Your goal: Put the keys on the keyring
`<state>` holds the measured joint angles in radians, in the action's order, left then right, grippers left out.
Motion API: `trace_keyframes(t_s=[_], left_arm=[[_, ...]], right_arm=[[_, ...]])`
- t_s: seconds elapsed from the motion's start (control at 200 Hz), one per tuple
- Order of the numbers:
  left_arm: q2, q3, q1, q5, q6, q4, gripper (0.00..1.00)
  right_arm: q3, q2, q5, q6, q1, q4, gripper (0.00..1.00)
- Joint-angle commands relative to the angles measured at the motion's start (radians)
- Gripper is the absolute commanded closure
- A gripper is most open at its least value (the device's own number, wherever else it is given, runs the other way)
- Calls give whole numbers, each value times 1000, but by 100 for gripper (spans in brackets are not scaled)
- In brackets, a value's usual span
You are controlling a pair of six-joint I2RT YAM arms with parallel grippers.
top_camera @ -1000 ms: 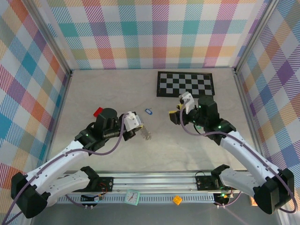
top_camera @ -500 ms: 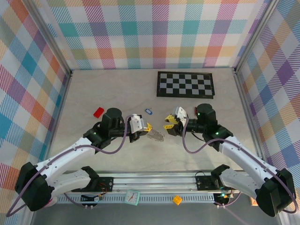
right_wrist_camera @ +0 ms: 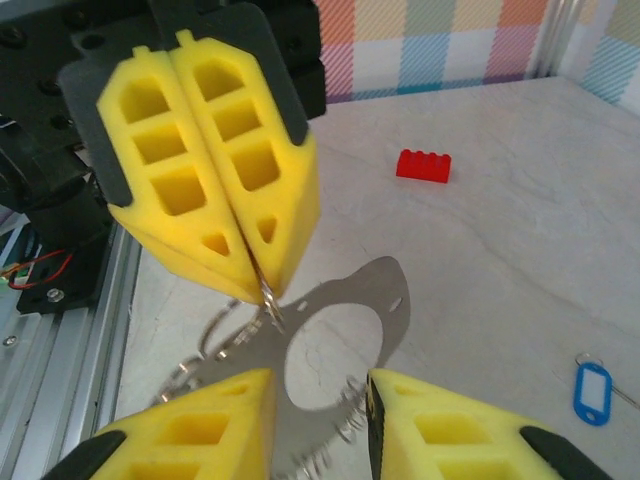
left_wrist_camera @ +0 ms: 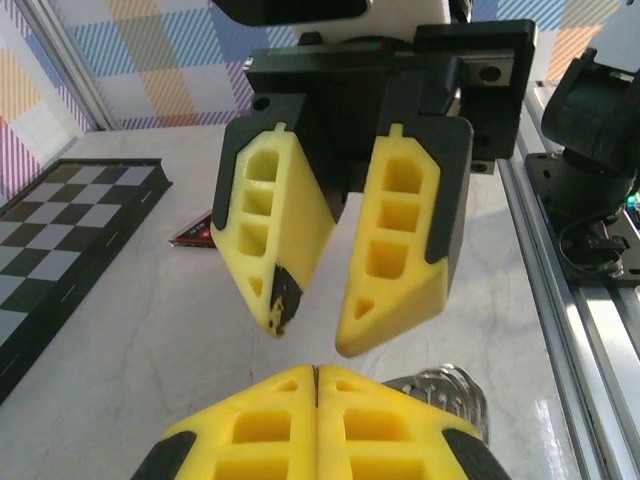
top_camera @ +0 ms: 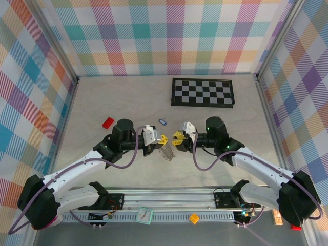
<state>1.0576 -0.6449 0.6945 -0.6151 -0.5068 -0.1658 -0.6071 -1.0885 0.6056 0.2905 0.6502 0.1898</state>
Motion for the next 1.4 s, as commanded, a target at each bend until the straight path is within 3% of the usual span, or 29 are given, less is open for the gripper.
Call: trace_keyframes(t_s=[0.0,0.505,0.615,0.69,0.755,0.79,0.835,0.985,1.05,1.265,1.395], left_arm=[[-2,22,11,-47,32,-116,100],[-14,72,11,-58,89,-205,100],[-11,86,11,-57,109,-245,100],[-10,92,11,-53,115,-258,100],[-15,97,12,-31,116,-256,100],[-21,100,11,-9,117,-251,100],[-35,106,11,26,118,-237,87],[-124,131,12,136,116,-155,64],[-170,142,11,175,114,-107,60],[-257,111,11,265,62,142,61],[-233,76,11,257,53,192,65]], right_arm=[[7,-17,51,-14,19,81,71],[4,-69,82,-52,45,161,83],[0,-81,101,-67,46,172,90],[-3,-88,109,-71,46,168,100],[-6,-87,111,-66,46,159,100],[-10,-84,108,-58,46,142,100],[-17,-78,87,-51,45,113,100],[-49,-68,17,-2,46,-10,100],[-62,-68,1,18,47,-52,100],[-174,-85,-64,142,67,-288,100],[-264,-105,-154,249,104,-458,100]])
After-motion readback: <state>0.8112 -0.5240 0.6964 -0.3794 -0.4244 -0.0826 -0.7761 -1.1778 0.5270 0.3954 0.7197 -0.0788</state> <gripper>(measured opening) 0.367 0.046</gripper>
